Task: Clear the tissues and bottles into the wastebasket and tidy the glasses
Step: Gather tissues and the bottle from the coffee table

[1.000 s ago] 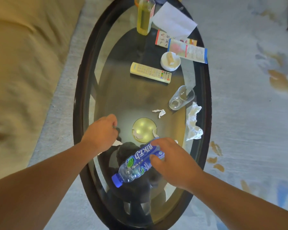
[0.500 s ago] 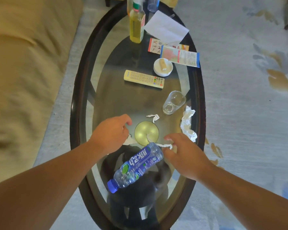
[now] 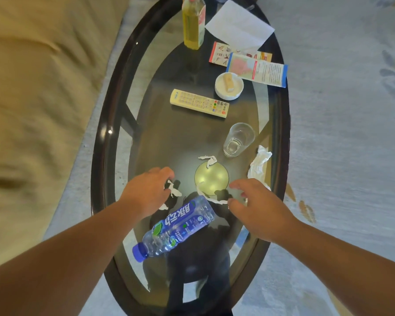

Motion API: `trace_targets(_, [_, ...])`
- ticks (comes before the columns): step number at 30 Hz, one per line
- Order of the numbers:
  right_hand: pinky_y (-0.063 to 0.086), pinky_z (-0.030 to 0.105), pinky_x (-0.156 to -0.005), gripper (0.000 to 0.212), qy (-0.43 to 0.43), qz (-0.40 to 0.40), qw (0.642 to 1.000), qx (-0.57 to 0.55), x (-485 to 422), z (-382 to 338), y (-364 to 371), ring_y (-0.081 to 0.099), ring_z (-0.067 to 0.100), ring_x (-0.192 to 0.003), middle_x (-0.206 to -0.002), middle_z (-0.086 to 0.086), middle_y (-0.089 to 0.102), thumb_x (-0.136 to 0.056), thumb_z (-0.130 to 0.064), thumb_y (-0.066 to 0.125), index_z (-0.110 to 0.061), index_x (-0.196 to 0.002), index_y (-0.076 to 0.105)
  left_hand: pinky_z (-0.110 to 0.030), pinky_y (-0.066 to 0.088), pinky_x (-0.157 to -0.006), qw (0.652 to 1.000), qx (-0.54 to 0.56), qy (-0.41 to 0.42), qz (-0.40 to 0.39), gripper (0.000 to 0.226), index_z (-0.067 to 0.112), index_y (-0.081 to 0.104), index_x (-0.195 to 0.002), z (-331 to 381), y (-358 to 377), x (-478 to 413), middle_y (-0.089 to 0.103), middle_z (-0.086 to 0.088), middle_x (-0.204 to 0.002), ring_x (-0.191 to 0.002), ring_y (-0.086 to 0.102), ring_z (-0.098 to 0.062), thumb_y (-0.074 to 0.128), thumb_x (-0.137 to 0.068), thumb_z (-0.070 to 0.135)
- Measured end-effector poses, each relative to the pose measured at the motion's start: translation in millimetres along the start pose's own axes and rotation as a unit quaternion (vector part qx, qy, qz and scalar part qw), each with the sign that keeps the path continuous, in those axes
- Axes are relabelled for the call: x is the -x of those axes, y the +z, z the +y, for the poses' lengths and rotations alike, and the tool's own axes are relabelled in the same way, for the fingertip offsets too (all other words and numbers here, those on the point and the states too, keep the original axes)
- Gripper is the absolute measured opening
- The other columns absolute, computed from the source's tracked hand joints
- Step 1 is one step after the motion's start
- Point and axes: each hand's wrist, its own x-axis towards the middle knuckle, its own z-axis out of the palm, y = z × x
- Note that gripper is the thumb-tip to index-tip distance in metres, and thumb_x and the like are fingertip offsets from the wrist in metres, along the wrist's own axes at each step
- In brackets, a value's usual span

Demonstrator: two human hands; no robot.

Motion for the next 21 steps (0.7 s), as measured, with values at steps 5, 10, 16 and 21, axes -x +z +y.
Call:
trace_targets(5, [0.046, 0.03, -0.097, 0.04, 0.009, 0.005, 1.0, -0.009, 1, 4, 3, 0.053, 0.013, -0.119, -0.139, -0.009, 0.047, -0.095, -0.041, 0.052, -0.033, -0.134, 0.046, -0.033, 0.053, -0.079, 0.997, -0.04, 0.031, -0.051, 0.038, 0.035, 0.045, -0.128, 0, 24, -15, 0.043, 0.0, -0.123, -0.093, 0.062, -0.022, 0.056, -0.093, 0.027])
trace_targets(10, [0.042, 0.025, -0.095, 0.042, 0.013, 0.01, 0.999, -0.041, 4, 9, 9, 0.052, 0.013, -0.119, -0.139, -0.009, 0.045, -0.095, -0.041, 0.051, -0.031, -0.136, 0.046, -0.038, 0.055, -0.079, 0.993, -0.071, 0.03, -0.086, 0.037, 0.033, 0.047, -0.124, -4, 40, -27, 0.042, -0.001, -0.118, -0.09, 0.065, -0.024, 0.06, -0.09, 0.031])
trace_targets(16, [0.04, 0.023, -0.095, 0.041, 0.028, 0.007, 0.997, -0.065, 13, 19, 14, 0.052, 0.012, -0.119, -0.141, -0.01, 0.044, -0.097, -0.04, 0.05, -0.033, -0.137, 0.044, -0.026, 0.054, -0.075, 0.988, -0.102, 0.053, -0.101, 0.015, 0.027, 0.048, -0.1, -3, 55, -28, 0.049, 0.003, -0.105, -0.082, 0.062, -0.013, 0.054, -0.093, 0.039])
trace_targets(21, [0.041, 0.025, -0.094, 0.041, 0.034, 0.01, 0.997, -0.064, 17, 25, 13, 0.053, 0.013, -0.118, -0.139, -0.008, 0.045, -0.097, -0.039, 0.049, -0.032, -0.137, 0.045, -0.022, 0.043, -0.06, 0.994, -0.093, 0.02, -0.054, 0.018, 0.024, 0.039, -0.083, -2, 48, -29, 0.057, 0.004, -0.086, -0.071, 0.058, -0.012, 0.053, -0.093, 0.029])
